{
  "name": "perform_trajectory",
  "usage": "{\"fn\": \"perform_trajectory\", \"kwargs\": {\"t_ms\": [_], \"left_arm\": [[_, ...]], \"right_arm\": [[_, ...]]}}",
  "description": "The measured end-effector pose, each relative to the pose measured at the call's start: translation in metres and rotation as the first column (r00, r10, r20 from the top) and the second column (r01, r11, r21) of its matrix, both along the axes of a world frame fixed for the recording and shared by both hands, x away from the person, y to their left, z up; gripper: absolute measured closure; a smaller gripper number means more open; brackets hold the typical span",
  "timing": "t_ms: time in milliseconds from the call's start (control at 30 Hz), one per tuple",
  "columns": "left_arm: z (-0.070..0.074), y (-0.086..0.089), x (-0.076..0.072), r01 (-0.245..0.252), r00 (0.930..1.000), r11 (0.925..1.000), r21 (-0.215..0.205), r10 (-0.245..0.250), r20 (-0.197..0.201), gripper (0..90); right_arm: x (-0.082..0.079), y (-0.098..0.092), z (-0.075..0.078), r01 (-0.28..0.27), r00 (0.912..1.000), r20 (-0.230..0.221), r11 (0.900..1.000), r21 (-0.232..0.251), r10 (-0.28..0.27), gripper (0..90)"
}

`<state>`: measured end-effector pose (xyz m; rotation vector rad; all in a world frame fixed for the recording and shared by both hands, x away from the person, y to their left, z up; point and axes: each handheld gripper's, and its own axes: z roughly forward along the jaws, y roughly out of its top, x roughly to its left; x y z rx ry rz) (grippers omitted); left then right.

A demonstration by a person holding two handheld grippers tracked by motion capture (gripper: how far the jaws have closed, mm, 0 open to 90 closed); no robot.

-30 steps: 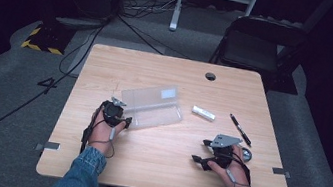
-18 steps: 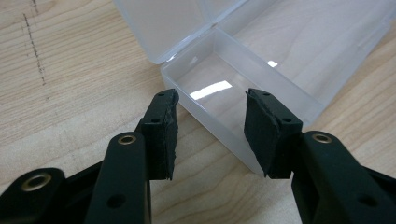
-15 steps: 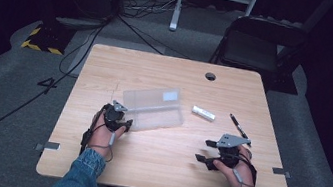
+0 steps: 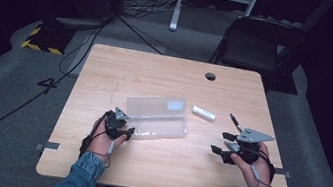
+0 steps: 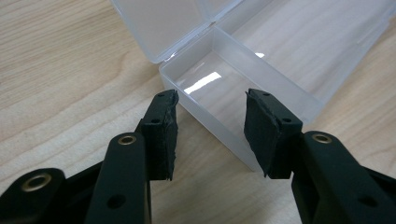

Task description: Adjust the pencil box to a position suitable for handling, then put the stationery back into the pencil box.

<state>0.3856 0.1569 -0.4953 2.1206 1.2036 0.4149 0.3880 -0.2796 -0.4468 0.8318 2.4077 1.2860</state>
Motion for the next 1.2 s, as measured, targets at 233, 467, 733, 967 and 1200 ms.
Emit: {"fn": "perform_trajectory", "kwargs": {"t_ms": [233, 467, 733, 967, 1200], "left_arm": [[0.000, -0.006, -0.016, 0.056, 0.9984, 0.9984, 0.001, -0.056, 0.005, 54.1], [0.000, -0.015, -0.029, 0.136, 0.9907, 0.9907, 0.009, -0.136, 0.008, 53.9], [0.000, -0.030, -0.040, 0.221, 0.9753, 0.9752, 0.009, -0.221, 0.000, 53.7], [0.001, -0.041, -0.049, 0.305, 0.9523, 0.9522, 0.010, -0.305, -0.007, 53.0], [0.001, -0.051, -0.055, 0.331, 0.9433, 0.9436, -0.003, -0.331, -0.024, 29.7]], "right_arm": [[0.002, -0.019, 0.013, 0.037, 0.9991, 0.021, 0.999, 0.035, -0.038, 35.4], [0.004, -0.034, 0.022, 0.078, 0.9964, 0.028, 0.996, 0.053, -0.080, 35.5], [0.006, -0.044, 0.024, 0.106, 0.9936, 0.032, 0.992, 0.062, -0.108, 35.5], [0.007, -0.051, 0.025, 0.125, 0.9914, 0.032, 0.990, 0.067, -0.127, 35.4], [0.011, -0.057, 0.023, 0.147, 0.9887, 0.017, 0.987, 0.069, -0.149, 33.3]]}}
